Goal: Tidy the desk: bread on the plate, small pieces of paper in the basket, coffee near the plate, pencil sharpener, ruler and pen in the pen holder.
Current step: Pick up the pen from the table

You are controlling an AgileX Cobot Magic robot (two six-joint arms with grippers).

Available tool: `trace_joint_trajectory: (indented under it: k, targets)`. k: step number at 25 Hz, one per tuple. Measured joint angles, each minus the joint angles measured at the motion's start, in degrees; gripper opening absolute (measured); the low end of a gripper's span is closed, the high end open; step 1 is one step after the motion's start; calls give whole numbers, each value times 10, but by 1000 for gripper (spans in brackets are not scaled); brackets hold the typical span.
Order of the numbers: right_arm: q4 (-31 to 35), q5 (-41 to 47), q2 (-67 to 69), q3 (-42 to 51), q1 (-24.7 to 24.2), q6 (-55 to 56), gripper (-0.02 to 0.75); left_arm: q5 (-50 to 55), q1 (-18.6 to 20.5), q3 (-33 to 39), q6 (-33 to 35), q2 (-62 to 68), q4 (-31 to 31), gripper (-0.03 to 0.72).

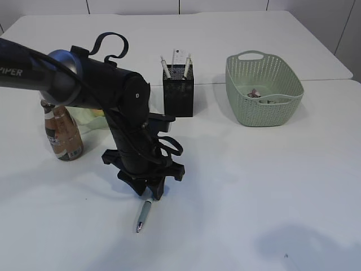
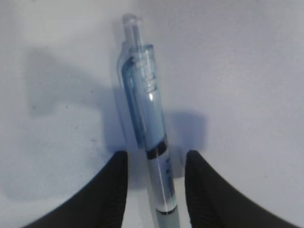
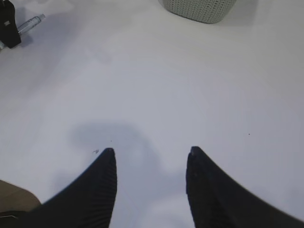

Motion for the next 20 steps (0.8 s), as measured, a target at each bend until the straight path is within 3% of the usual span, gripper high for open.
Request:
trace_joint_trajectory:
  k: [10,20]
  targets:
    - [0,0,0,0,0,0,386,14,0,-7,0,8,0,267]
    - [0,0,0,0,0,0,386,18,1,-7,3,8,-1,69]
